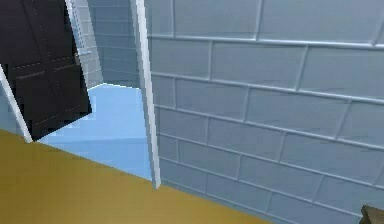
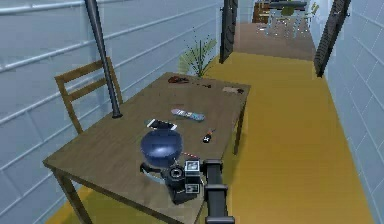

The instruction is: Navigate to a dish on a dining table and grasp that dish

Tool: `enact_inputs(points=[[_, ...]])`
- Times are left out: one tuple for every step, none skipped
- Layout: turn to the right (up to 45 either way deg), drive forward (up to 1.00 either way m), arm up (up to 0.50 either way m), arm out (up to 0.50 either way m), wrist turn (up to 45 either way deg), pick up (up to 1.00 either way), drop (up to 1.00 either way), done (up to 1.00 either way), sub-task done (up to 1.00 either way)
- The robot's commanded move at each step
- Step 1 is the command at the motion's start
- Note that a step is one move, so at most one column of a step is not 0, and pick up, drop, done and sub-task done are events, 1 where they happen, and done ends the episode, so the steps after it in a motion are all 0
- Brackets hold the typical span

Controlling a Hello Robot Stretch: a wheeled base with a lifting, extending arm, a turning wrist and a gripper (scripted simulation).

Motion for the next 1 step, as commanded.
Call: enact_inputs(points=[[0.0, 0.00, 0.00, 0.00, 0.0, 0.00, 0.00, 1.00, 0.00]])
